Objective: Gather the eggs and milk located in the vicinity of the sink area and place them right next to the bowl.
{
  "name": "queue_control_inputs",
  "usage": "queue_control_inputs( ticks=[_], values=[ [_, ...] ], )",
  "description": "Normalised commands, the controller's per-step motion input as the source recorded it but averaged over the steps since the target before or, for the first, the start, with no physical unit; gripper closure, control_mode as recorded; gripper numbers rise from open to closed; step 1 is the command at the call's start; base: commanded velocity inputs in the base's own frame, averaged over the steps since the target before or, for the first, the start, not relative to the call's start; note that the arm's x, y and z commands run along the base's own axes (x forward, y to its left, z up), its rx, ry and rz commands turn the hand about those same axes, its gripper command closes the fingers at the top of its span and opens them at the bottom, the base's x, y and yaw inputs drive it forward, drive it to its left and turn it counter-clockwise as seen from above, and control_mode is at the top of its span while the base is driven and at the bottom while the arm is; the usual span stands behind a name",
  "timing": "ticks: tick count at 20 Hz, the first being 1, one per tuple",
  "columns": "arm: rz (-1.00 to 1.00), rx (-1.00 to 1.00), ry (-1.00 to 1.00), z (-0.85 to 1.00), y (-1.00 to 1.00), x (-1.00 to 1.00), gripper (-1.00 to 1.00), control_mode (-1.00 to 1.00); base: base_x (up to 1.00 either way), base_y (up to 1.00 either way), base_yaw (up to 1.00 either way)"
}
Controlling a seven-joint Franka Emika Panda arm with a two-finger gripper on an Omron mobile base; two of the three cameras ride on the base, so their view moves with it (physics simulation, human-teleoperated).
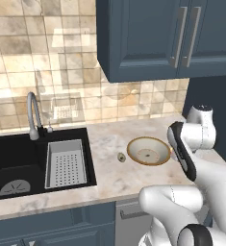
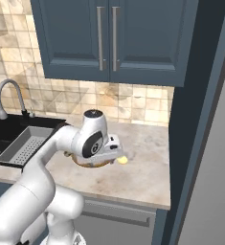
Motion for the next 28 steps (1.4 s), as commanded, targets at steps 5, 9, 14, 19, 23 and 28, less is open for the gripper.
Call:
queue_control_inputs(
  ticks=[5, 9, 14, 19, 23, 28],
  values=[
    [-0.46, 0.00, 0.00, 0.08, 0.08, 0.10, -1.00, -1.00, 0.00, 0.00, 0.00],
    [-0.34, 0.00, 0.00, 0.23, 0.27, 0.03, -1.00, -1.00, 0.00, 0.00, 0.00],
    [-0.20, 0.00, 0.07, 0.37, 0.23, 0.00, -1.00, -1.00, 0.00, 0.00, 0.00],
    [-0.02, 0.03, 0.01, 0.02, 0.01, 0.00, -1.00, -1.00, 0.00, 0.00, 0.00],
    [0.00, 0.02, 0.02, -0.07, 0.03, 0.00, -1.00, -1.00, 0.00, 0.00, 0.00],
    [0.00, 0.05, 0.02, -0.13, 0.27, 0.00, -1.00, -1.00, 0.00, 0.00, 0.00]
  ],
)
